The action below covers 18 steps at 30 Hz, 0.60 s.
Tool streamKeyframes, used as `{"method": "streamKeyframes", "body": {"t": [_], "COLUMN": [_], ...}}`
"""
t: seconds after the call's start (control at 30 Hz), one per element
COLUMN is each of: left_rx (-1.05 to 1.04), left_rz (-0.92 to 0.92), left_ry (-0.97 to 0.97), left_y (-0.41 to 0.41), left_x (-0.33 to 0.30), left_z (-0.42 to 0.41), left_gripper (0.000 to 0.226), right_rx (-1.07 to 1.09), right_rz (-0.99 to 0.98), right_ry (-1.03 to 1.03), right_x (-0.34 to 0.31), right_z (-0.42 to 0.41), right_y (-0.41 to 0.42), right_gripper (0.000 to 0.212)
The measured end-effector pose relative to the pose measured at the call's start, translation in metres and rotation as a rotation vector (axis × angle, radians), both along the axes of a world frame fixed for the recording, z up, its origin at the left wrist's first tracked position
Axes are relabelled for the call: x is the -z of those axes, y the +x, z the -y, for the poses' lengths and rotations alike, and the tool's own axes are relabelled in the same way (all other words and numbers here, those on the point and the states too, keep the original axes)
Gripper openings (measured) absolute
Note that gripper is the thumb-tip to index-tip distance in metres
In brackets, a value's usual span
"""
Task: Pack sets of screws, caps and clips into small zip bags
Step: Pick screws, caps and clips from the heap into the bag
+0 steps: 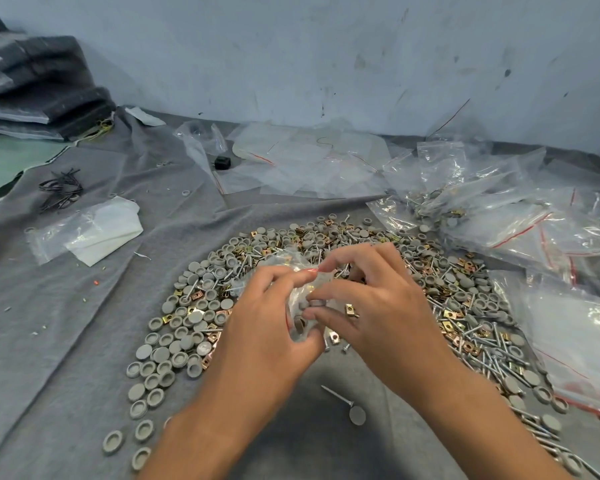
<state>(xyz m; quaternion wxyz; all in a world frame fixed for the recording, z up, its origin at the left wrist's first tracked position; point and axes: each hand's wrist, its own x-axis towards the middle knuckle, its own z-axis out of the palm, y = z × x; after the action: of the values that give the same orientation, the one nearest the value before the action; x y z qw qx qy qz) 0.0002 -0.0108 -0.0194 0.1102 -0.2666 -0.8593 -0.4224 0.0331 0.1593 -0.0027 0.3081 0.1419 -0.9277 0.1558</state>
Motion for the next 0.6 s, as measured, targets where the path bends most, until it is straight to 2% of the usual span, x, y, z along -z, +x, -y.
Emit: {"method": "streamKeyframes", "body": {"t": [0.1, 0.23, 0.3, 0.4, 0.47, 0.53, 0.6], "left_rx": [-0.002, -0.064, -0.158, -0.257, -0.252, -0.246, -0.223], "left_rz": [-0.001, -0.029, -0.123, -0.321, -0.276, -0.178, -0.169], "left_ry": [0.019, 0.041, 0.184, 0.435, 0.376, 0.231, 0.137], "left_y": [0.000, 0.001, 0.000, -0.004, -0.010, -0.013, -0.012], "left_x": [-0.001, -0.009, -0.019, -0.032, -0.032, -0.026, -0.022], "left_z": [0.000, 0.004, 0.010, 0.022, 0.025, 0.022, 0.017], "left_gripper": [0.051, 0.056, 0.054, 0.051, 0.048, 0.048, 0.046], "right_rx": [0.024, 0.105, 0.149, 0.071, 0.068, 0.103, 0.128], "right_rz": [0.037, 0.007, 0.214, 0.564, 0.627, 0.603, 0.570], "right_ry": [0.026, -0.279, -0.238, 0.021, 0.115, 0.127, 0.144], "right_x": [0.002, -0.003, 0.004, 0.024, 0.033, 0.037, 0.038], "right_z": [-0.001, -0.027, -0.044, -0.051, -0.049, -0.048, -0.048], "right_y": [0.000, 0.000, 0.004, 0.009, 0.008, 0.007, 0.005], "right_gripper": [0.026, 0.018, 0.015, 0.025, 0.028, 0.026, 0.022]}}
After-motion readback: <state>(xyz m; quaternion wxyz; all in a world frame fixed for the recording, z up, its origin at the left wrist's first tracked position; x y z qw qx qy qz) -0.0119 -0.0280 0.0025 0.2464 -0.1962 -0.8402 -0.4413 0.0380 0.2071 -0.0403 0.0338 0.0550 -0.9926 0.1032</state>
